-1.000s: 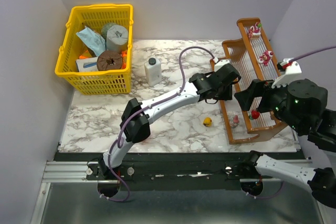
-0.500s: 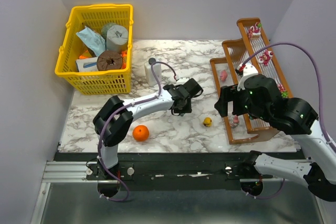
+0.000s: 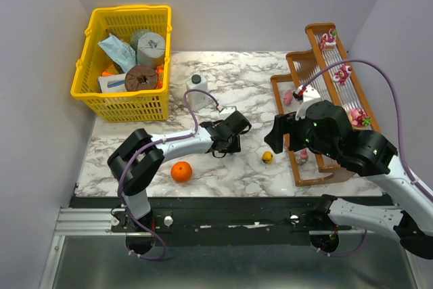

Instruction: Place and organize the plastic toys onto the shelf

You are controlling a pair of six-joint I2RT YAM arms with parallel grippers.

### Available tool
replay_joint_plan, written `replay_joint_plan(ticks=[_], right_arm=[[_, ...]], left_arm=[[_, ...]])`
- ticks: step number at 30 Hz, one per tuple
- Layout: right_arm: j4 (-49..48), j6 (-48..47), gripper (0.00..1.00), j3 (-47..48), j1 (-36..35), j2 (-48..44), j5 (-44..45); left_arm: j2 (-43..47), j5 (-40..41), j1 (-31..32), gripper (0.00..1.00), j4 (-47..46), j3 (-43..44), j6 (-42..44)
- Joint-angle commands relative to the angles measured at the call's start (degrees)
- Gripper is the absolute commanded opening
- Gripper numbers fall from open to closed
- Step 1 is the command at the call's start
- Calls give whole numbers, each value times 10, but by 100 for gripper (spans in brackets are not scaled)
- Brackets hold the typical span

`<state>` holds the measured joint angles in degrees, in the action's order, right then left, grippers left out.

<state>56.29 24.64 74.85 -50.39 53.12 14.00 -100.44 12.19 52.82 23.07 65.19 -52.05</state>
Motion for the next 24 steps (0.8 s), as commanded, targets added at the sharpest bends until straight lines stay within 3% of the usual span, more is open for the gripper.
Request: replay_joint_plan(ticks=[1, 6, 12, 18, 24], right_arm=[[-29, 14, 91, -6, -12, 14, 9], [-30, 28, 96, 1, -13, 20, 25], [-19, 47, 99, 14, -14, 35, 33], [-1, 39, 100, 34, -13, 65, 45], [-24, 37, 100, 36, -15, 124, 62]], left_arm=[[11, -2, -4, 34, -30, -16, 5], [25, -1, -5, 56, -39, -24, 12], [53, -6, -12, 68, -41, -24, 20], [88, -7, -18, 74, -28, -30, 31], [204, -4, -39, 75, 8, -76, 21]])
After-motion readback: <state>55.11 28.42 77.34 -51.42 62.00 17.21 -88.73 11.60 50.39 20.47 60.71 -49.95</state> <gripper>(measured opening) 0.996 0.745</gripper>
